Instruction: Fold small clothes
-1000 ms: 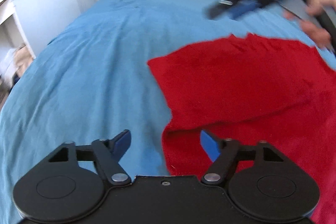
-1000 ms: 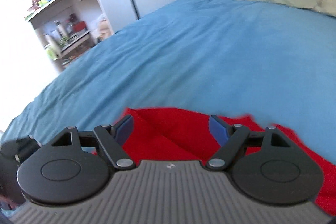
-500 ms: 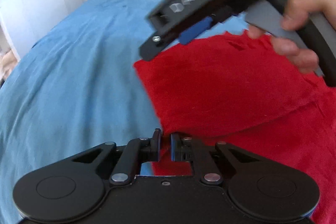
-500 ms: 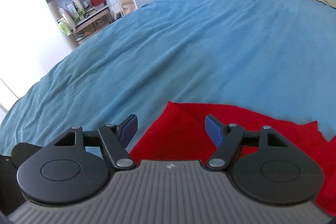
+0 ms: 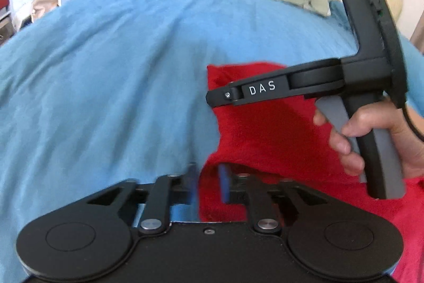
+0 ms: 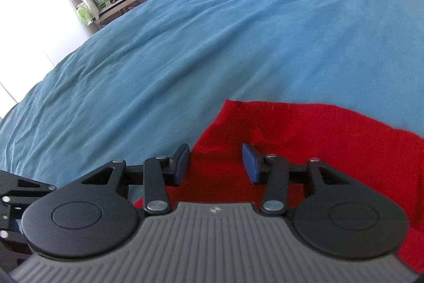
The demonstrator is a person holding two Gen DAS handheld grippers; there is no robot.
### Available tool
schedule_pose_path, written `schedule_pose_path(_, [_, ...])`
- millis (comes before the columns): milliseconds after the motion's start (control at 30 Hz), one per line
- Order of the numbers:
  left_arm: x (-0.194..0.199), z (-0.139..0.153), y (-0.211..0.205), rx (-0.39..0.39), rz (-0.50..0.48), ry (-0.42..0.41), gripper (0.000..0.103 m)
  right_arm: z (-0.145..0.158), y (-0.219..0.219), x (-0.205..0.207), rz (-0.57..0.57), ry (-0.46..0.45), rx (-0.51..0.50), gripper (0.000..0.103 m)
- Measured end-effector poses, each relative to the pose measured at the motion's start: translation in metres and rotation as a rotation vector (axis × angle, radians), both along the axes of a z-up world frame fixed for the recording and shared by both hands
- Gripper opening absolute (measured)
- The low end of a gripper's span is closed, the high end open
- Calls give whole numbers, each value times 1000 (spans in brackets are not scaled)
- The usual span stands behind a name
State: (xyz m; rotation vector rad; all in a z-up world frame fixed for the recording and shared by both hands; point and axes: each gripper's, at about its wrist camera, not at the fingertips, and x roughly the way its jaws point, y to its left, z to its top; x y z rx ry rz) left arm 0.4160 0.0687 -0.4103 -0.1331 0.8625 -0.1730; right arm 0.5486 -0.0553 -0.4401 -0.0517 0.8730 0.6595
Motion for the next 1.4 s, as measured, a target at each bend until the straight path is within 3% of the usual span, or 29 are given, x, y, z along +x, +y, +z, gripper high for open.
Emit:
schedule_pose_path(67, [-5,19,-1,-28,-25,-80,61,10,-8,-2,-26,-5,32,61])
schedule_pose_path(167, [-3,43,-13,-43,-84,-153,66,31,-38,-13,-136,-51,63,63])
schedule_pose_path(300, [17,34,-32,-83,-177,-101,65,43,-87,-39,-270,-106,4,64])
schedule_pose_path(400, [31,12,-32,-74,-140,-56,65,38,-122,-64,-348,-105,-51,64])
schedule_pose_path(567, [45,-20,-28,-44,-96,-27,65,12,-158,-96,-386,-71,-110,64])
schedule_pose_path(733, [43,-17,-33,-20,-118,-40,69,6,-172,-106,-384,-92,-91,64])
schedule_pose_path(867, [24,16,-22,-19,-76,-80,71,37,-183,-117,-418,-168,-18,66])
schedule_pose_path(933, [6,38,-17,5,-49,-116,78,59,-190,-132,-443,-207,-2,69])
schedule_pose_path(1000, [-20,61,-9,-17,-28,-139,103,83,-196,-151,-461,-239,15,76])
schedule_pose_path(1133, [-74,97,4,-81,12,-130,103,141,-213,-206,-467,-288,17,102])
schedule_pose_path(1267, [-137,128,4,-3,49,-67,103,198,-240,-278,-517,-313,7,103])
schedule_pose_path(1400, [-194,140,7,-14,60,9,103,240,-265,-361,-579,-279,-28,103])
